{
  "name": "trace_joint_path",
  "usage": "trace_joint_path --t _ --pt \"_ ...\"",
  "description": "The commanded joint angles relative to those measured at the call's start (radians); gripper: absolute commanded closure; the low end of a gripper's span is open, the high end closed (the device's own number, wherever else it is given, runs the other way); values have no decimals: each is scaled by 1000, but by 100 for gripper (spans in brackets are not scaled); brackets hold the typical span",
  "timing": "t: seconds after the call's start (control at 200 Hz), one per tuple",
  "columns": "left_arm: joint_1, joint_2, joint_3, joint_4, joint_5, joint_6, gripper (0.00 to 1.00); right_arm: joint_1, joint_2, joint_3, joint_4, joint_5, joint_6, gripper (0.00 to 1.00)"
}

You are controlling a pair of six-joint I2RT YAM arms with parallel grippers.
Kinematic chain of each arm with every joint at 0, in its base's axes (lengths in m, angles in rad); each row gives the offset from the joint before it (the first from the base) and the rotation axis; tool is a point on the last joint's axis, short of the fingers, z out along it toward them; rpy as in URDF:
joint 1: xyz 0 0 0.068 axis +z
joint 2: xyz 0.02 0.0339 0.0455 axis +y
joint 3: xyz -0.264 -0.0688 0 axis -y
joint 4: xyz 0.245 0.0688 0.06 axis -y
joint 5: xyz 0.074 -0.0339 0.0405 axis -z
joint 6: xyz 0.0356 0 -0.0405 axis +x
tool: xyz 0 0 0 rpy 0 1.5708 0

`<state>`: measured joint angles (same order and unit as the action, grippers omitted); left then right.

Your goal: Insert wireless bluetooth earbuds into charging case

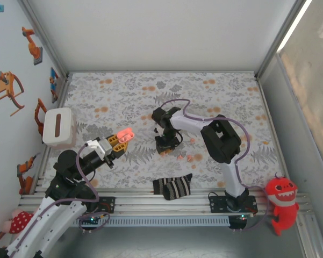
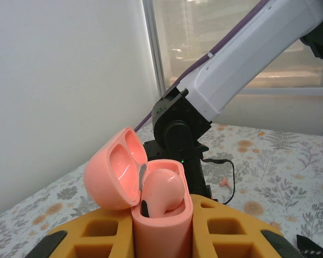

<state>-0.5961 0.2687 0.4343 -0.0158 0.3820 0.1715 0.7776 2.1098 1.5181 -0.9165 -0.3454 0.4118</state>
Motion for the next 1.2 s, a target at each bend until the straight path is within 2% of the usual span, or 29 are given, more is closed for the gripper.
trace_joint_path --t 0.0,0.611,0.916,1.197 --pt "-5 -11 23 14 10 5 100 26 29 1 -3 -5 2 75" --pt "-5 30 20 30 9 -17 100 25 -211 -2 11 198 -104 78" --pt "-5 91 -5 110 22 -72 100 23 -452 -10 24 366 -260 79" --pt "-5 177 -27 240 64 -107 100 26 -671 -44 124 374 -476 79"
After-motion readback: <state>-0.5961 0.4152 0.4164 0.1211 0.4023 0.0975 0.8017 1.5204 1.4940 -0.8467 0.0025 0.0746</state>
